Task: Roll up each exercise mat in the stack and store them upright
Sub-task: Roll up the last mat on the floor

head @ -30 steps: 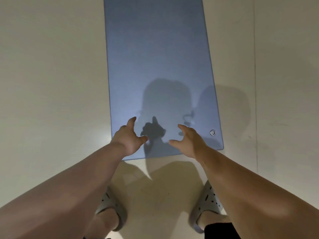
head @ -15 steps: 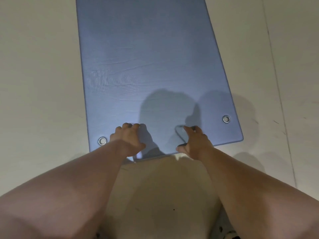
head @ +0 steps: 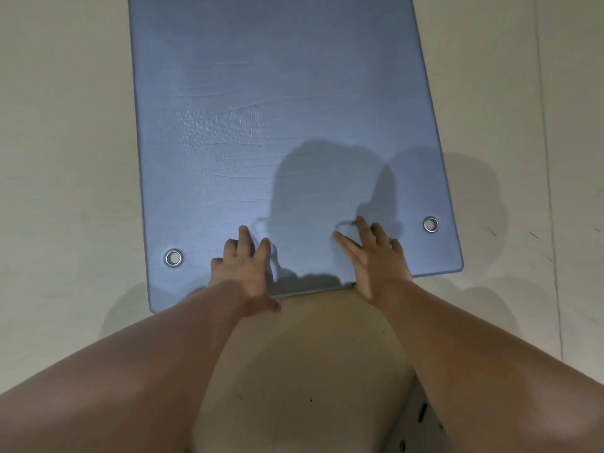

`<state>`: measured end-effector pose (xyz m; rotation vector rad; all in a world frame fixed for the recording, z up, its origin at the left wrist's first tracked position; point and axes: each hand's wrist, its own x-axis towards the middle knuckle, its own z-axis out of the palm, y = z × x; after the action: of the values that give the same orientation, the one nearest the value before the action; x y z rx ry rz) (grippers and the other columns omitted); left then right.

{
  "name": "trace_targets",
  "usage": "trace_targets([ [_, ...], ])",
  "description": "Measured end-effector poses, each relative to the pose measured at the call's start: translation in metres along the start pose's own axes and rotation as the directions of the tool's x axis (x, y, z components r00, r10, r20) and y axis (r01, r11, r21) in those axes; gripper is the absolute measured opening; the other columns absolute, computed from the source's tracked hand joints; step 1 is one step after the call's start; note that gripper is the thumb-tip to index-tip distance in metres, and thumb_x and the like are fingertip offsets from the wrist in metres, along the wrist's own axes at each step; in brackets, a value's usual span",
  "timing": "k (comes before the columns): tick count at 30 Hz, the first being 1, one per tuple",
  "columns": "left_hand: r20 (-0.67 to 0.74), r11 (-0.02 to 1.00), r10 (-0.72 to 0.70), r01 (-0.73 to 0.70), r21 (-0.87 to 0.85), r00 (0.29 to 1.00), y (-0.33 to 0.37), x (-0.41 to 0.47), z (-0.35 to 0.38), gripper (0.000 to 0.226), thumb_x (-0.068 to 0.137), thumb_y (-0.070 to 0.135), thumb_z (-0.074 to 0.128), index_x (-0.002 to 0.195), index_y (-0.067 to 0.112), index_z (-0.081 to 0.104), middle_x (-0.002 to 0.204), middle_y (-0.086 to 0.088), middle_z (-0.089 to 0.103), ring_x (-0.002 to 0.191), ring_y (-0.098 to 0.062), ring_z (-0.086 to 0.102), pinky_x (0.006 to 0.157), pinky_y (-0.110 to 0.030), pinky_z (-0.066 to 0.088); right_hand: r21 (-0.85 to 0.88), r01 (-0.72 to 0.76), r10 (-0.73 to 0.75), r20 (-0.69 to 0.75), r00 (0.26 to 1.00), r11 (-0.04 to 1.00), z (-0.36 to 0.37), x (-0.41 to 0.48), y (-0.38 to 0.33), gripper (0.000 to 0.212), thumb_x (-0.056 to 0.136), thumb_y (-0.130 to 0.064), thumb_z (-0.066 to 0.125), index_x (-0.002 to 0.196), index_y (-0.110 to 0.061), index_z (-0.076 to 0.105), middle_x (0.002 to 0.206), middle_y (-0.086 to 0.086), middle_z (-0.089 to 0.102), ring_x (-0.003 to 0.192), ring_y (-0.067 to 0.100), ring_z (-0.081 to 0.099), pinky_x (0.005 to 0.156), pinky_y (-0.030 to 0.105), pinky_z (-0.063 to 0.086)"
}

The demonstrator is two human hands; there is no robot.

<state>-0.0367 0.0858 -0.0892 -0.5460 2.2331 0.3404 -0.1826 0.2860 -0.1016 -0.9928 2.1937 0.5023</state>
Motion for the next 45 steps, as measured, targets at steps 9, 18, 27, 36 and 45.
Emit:
trace_targets([
  [9,0.001,0.988,-0.038,0.037,0.15,0.999,0.006,-0.003,0.001,0.141,0.051,0.077,0.081,0.158,0.022,0.007,0.162,-0.021,-0.001,0.141,-0.039,0.026,0.112,-0.052,0.031,0.136,0.26,-0.26,-0.017,0.965,0.956,-0.007,-0.012,0.019,0.045,0.093,-0.033,0.07,0.132,-0.013,0.063,0.154,0.015,0.048,0.133,0.036,0.053,0.104,0.038,0.042],
  [18,-0.2,0.942,0.326,-0.302,0.144,0.924,0.003,-0.001,-0.039,0.066,0.074,0.067,0.063,0.125,0.024,0.058,0.118,0.004,0.054,0.105,-0.022,0.055,0.09,-0.036,0.044,0.255,0.051,-0.006,-0.176,0.984,0.966,-0.023,-0.028,0.012,0.029,0.109,-0.036,0.047,0.119,-0.019,0.069,0.11,0.007,0.074,0.102,0.034,0.067,0.079,0.037,0.044],
  [27,-0.281,0.934,0.349,-0.355,0.034,0.894,0.007,-0.025,-0.061,0.023,0.101,0.032,0.045,0.116,0.028,0.061,0.1,-0.007,0.065,0.085,-0.031,0.057,0.067,-0.033,0.033,0.498,-0.19,0.319,-0.188,0.929,0.846,-0.055,-0.014,-0.016,0.032,0.109,-0.037,0.044,0.099,-0.018,0.067,0.089,0.007,0.068,0.08,0.027,0.057,0.068,0.035,0.043],
  [36,-0.353,0.994,0.006,-0.043,-0.097,0.935,-0.05,-0.009,-0.056,0.015,0.093,0.005,0.044,0.1,0.019,0.041,0.08,-0.002,0.047,0.075,-0.031,0.05,0.07,-0.036,0.038,0.445,-0.094,0.191,-0.179,0.965,0.891,-0.09,-0.014,-0.08,0.026,0.109,-0.022,0.046,0.122,-0.015,0.067,0.116,0.008,0.062,0.105,0.03,0.064,0.085,0.035,0.055],
  [45,-0.363,1.0,0.01,-0.014,-0.007,0.932,-0.068,0.042,-0.089,0.022,0.09,0.002,0.046,0.102,0.02,0.051,0.086,-0.001,0.057,0.081,-0.026,0.053,0.08,-0.037,0.033,0.029,0.142,-0.086,-0.671,0.736,0.989,-0.055,-0.016,-0.1,0.065,0.076,-0.027,0.079,0.136,-0.008,0.063,0.142,0.017,0.056,0.132,0.035,0.041,0.107,0.052,0.03],
])
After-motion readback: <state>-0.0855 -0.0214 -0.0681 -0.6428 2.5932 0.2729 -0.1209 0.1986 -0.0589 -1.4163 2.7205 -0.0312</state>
